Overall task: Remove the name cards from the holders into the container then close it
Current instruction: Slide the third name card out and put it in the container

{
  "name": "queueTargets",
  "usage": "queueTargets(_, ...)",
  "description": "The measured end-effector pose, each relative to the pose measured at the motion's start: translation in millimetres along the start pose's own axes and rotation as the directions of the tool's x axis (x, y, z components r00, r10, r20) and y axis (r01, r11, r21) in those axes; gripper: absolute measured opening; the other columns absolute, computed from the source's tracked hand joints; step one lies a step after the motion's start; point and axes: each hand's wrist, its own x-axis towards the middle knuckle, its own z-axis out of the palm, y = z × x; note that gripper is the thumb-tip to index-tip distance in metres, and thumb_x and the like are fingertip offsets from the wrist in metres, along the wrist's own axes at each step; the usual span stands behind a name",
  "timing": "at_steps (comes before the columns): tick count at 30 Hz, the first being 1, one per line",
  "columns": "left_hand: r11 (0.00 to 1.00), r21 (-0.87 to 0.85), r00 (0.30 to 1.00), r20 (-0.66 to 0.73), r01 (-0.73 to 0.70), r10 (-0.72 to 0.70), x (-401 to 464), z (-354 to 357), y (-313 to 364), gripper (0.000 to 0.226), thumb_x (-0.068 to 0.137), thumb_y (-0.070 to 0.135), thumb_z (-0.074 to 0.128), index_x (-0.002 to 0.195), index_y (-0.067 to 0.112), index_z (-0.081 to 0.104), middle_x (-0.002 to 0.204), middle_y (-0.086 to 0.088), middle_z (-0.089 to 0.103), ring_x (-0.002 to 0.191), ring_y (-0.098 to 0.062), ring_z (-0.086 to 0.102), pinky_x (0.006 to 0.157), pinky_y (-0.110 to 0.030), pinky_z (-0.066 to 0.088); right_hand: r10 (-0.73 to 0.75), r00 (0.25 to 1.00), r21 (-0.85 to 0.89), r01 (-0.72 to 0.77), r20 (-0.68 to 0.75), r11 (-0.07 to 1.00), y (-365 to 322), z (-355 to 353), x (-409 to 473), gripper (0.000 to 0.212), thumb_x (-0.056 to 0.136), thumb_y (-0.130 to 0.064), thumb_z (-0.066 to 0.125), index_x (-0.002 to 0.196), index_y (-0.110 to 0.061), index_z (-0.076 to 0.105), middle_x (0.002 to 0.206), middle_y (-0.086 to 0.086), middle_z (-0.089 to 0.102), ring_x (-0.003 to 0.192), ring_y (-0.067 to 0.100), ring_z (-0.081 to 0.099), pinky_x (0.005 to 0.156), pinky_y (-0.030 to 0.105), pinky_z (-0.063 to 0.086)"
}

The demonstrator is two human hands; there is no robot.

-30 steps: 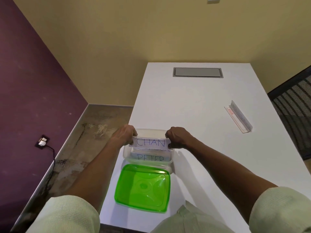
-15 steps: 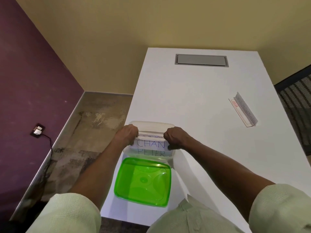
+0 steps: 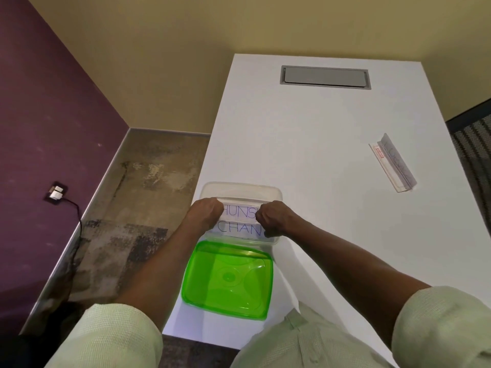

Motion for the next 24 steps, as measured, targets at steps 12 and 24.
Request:
queueTargets(12,0.999,-0.028,0.999,0.019,-0.03,0.03,5,12,1,0.031,0.082,-0.005,0.059,0.109,0.008,0.067,0.113,-0.015,0.064,0.105,-0.035,0.065,0.084,-0.042,0.053,-0.003,0.999,0.023,0.002,0.032,1.0,-2,11,8,0.019,0.082,-0.013,0.065,0.1,-0.007,0.065,0.103,0.014,0.066,0.093,0.033,0.066,0.074,0.034,0.049)
queueTargets(24,0.999,-0.022,1.0,0.011,-0.029,0.03,2,12,5,0.029,0.085,-0.007,0.052,0.107,0.007,0.065,0.112,-0.016,0.062,0.104,-0.035,0.064,0.085,-0.042,0.053,0.018,0.999,0.018,-0.019,0.04,1.0,-6,13,8,0.02,0.086,-0.007,0.059,0.105,-0.004,0.064,0.108,0.017,0.066,0.097,0.033,0.065,0.078,0.035,0.05)
